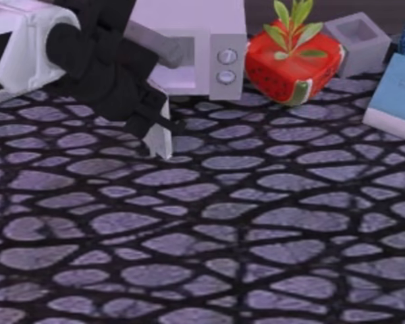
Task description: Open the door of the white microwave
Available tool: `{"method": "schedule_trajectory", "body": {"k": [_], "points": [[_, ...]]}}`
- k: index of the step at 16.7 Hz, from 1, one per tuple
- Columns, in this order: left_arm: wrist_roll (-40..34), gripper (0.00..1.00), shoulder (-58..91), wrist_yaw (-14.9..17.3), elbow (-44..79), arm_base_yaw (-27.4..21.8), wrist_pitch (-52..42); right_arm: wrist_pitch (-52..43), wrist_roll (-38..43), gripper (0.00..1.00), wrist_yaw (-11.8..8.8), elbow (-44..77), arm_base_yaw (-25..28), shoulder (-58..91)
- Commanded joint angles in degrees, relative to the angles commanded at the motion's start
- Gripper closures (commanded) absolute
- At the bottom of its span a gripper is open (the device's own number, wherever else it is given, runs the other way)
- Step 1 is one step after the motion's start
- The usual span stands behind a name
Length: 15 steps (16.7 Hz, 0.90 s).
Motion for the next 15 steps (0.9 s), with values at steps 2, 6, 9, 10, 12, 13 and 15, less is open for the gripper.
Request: {"method": "schedule_trajectory", "body": {"k": [2,6,9,10,12,13,15], "points": [[0.85,1.00,-0.31,0.42,-0.10,0.31,-0.02,0.00,0.00,0.00,0.00,0.00,0.00,0.00],[6.03,1.00,-1.50,2.98,-1.85,2.42,-0.99,0.00,0.00,0.00,0.00,0.00,0.00,0.00],[9.64,1.00,-2.68,4.85,-2.80,3.91,-1.37,0.00,0.00,0.00,0.00,0.00,0.00,0.00],[10.02,1.00,-2.92,5.07,-2.83,4.06,-1.31,0.00,0.00,0.00,0.00,0.00,0.00,0.00],[10.02,1.00,-2.92,5.08,-2.83,4.06,-1.30,0.00,0.00,0.00,0.00,0.00,0.00,0.00],[10.02,1.00,-2.92,5.08,-2.83,4.06,-1.30,0.00,0.00,0.00,0.00,0.00,0.00,0.00],[10.02,1.00,-2.92,5.08,-2.83,4.06,-1.30,0.00,0.00,0.00,0.00,0.00,0.00,0.00]]}}
